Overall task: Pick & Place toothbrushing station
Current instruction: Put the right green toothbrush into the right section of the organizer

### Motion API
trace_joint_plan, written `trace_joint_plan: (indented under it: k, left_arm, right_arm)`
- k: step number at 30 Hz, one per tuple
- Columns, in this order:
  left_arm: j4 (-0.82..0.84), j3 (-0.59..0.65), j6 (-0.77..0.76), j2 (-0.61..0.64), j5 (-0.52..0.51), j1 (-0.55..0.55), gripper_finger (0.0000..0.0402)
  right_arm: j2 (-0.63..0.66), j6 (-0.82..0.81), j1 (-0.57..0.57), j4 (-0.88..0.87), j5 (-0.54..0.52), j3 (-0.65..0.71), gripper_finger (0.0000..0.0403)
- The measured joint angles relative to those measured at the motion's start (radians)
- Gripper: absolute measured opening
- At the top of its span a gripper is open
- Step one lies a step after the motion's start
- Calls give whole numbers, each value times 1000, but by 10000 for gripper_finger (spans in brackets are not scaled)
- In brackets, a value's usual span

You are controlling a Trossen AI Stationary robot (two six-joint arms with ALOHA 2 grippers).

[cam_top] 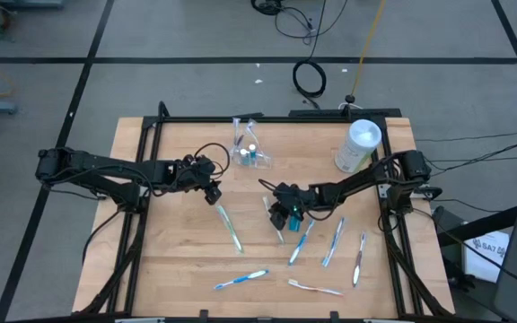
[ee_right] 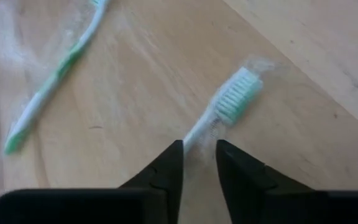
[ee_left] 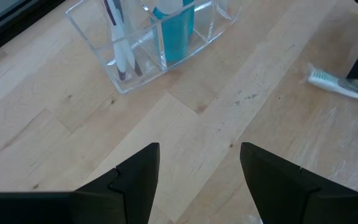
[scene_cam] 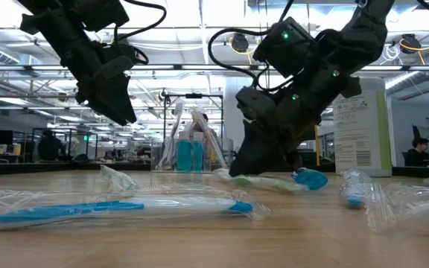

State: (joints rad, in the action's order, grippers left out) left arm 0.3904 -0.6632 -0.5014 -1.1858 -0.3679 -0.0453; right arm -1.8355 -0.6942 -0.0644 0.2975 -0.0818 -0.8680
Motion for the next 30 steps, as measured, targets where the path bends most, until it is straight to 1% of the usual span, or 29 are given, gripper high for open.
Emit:
trace_joint_plan:
  k: [6, 8, 16, 19, 23, 28, 30]
  left_arm:
    - [0, 0, 0, 0, 0, 0, 232]
    - [0, 0, 0, 0, 0, 0, 232]
    - [-1, 0, 23, 0, 0, 0, 232]
    - [-3, 0, 26, 0, 0, 0, 232]
    - [-4, 0, 26, 0, 0, 0, 232]
    - [-7, 0, 26, 0, 0, 0, 232]
    - [-10, 0, 26, 0, 0, 0, 232]
  right_arm:
    - [0, 14, 1, 19, 1, 0, 17]
    - [0, 40, 1, 34, 3, 0, 4]
    - [11, 68, 11, 51, 4, 0, 1]
    - [19, 97, 12, 104, 5, 0, 1]
    - [57, 166, 12, 206, 7, -2, 1]
    - [133, 307, 13, 246, 0, -1, 1]
    - [174, 374, 13, 232, -20, 1, 1]
